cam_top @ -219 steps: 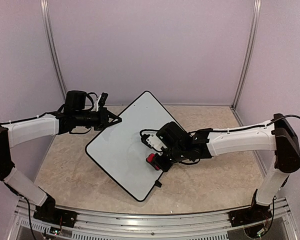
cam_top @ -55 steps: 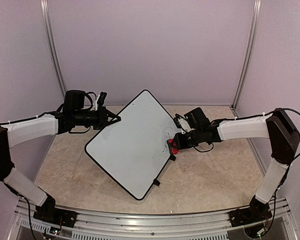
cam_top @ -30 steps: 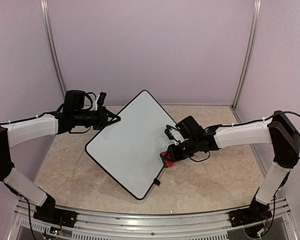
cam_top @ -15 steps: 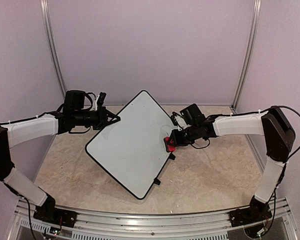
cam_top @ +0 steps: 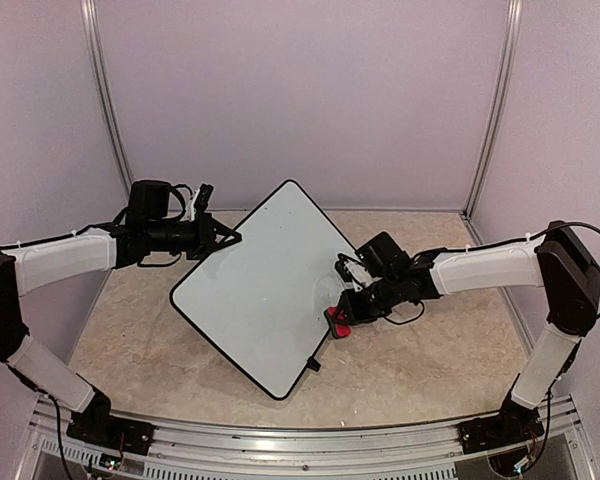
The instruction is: Erase the whiteboard
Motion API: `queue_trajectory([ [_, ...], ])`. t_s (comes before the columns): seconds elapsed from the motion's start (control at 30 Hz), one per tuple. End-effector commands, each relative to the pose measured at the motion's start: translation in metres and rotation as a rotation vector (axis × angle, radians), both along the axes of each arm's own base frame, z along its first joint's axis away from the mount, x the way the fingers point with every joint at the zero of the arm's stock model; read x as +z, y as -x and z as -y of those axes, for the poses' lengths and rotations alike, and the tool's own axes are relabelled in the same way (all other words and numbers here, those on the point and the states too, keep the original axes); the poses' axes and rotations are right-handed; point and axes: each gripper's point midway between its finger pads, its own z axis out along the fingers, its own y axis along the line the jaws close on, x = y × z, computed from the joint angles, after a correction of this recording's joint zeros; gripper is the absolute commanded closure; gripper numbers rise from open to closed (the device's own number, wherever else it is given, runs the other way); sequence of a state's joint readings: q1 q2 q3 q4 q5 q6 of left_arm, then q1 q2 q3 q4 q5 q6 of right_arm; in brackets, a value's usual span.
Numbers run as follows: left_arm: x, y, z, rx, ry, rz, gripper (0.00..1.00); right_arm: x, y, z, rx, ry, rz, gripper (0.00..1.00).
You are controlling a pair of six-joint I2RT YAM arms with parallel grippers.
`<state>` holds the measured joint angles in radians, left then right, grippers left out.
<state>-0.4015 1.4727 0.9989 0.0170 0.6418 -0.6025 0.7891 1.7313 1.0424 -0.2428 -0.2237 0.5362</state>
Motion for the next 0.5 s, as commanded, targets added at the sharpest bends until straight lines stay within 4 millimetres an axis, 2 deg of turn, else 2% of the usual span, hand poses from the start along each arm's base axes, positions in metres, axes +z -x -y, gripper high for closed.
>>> queue_trajectory([
  [0.0, 0.009, 0.003, 0.007, -0.056, -0.006, 0.101, 1.00, -0.003, 0.010, -0.004, 0.023, 0.024, -0.026, 0.81],
  [0.17, 0.009, 0.004, 0.007, -0.055, -0.007, 0.103, 1.00, 0.000, -0.009, 0.000, -0.007, 0.039, 0.015, 0.81],
  [0.47, 0.009, 0.004, 0.007, -0.055, -0.008, 0.105, 1.00, 0.024, -0.068, 0.008, -0.046, -0.033, 0.081, 0.81],
])
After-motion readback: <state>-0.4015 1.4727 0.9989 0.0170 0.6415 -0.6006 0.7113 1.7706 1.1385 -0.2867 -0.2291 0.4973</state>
